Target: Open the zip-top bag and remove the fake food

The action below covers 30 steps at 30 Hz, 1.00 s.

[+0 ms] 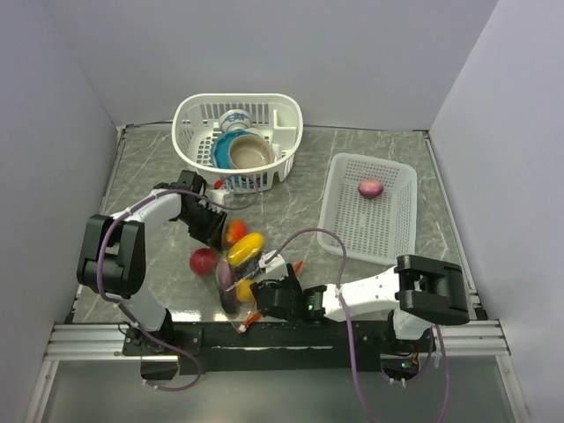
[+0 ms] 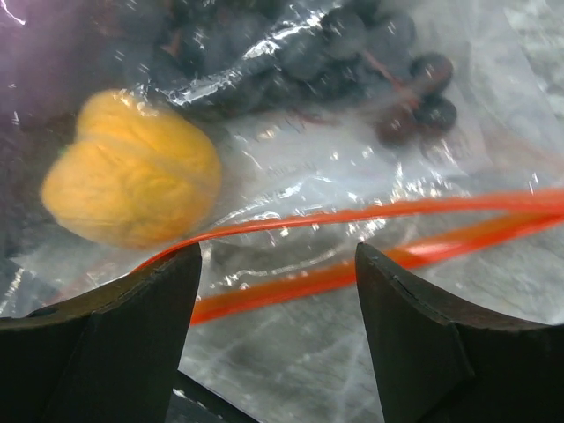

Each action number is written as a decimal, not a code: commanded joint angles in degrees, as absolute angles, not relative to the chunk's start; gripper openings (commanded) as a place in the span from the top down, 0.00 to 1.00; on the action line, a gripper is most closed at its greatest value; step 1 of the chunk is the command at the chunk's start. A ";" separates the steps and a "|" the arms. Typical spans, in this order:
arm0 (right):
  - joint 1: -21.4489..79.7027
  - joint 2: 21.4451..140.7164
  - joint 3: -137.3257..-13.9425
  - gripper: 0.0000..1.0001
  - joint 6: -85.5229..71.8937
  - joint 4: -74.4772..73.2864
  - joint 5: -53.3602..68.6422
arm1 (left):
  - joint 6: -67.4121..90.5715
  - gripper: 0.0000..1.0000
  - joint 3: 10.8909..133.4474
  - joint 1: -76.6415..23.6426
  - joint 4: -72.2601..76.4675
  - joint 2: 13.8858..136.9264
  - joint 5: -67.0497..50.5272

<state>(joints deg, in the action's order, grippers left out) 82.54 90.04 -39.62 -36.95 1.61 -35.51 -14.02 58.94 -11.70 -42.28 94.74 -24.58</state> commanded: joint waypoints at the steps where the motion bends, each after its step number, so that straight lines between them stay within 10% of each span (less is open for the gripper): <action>1: 82.88 91.58 -43.50 0.20 -35.34 6.06 -36.22 | -13.36 0.79 58.97 -13.36 -42.27 96.06 -26.02; 3: 82.88 92.46 -44.21 0.13 -34.37 7.20 -35.42 | -12.57 0.99 59.15 -14.32 -42.54 96.07 -25.14; 6: 83.06 92.99 -44.38 0.00 -32.87 9.74 -33.14 | -11.78 0.99 59.59 -15.38 -43.24 94.58 -24.52; 30: 79.01 95.80 -41.93 0.00 -40.08 13.44 -35.86 | -15.03 0.99 79.64 -17.05 -66.88 84.29 -27.16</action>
<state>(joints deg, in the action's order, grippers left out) 80.29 98.15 -44.45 -36.27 10.92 -33.50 -13.45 78.11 -15.94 -59.83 87.59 -24.53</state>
